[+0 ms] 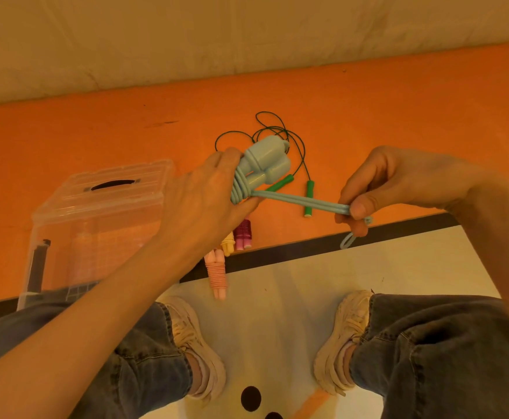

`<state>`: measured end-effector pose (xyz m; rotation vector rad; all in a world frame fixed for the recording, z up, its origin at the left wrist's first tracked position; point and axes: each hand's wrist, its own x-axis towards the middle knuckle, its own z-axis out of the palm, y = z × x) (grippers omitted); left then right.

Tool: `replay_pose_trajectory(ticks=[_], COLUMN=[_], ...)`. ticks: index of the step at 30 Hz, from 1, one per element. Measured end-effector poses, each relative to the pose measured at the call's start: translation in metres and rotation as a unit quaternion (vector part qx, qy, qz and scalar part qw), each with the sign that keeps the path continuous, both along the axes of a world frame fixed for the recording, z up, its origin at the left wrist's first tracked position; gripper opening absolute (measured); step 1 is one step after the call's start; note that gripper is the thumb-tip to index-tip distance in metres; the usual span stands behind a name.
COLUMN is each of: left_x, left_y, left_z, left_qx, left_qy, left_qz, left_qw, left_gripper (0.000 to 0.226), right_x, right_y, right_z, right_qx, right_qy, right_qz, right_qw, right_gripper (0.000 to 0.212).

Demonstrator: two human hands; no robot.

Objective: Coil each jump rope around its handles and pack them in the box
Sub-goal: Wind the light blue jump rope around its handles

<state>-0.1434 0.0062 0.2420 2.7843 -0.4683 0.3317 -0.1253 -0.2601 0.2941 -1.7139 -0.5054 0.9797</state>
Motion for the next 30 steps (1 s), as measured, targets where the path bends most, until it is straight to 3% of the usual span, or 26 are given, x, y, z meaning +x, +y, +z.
replay_pose_trajectory(ticks=[5,9,13,21,26,30], left_x=[0.000,0.000,-0.003,0.001,-0.002,-0.011], left_y=[0.003,0.004,0.003,0.003,-0.003,-0.011], left_z=[-0.004,-0.003,-0.002,-0.012,-0.016,-0.019], left_qx=[0.017,0.014,0.024,0.081,0.109,0.129], left_qy=[-0.041,-0.007,0.038,0.123,0.238,0.259], left_qz=[-0.012,-0.003,0.001,-0.057,-0.151,-0.215], left_qw=[0.999,1.000,0.999,0.987,0.953,0.933], left_gripper=[0.045,0.043,0.044,0.041,0.043,0.048], right_x=[0.001,0.003,0.006,0.008,0.010,0.010], right_y=[-0.008,-0.016,-0.032,-0.031,-0.014,-0.001], right_z=[-0.001,-0.002,0.002,0.003,0.002,-0.003], right_qx=[-0.013,-0.090,-0.127,-0.017,0.015,0.022], right_qy=[-0.020,-0.085,-0.131,-0.255,-0.277,-0.269], right_qz=[-0.057,-0.134,-0.213,-0.302,-0.314,-0.312], right_qw=[0.998,0.983,0.960,0.918,0.908,0.911], right_gripper=[0.043,0.026,0.028,0.016,0.016,0.018])
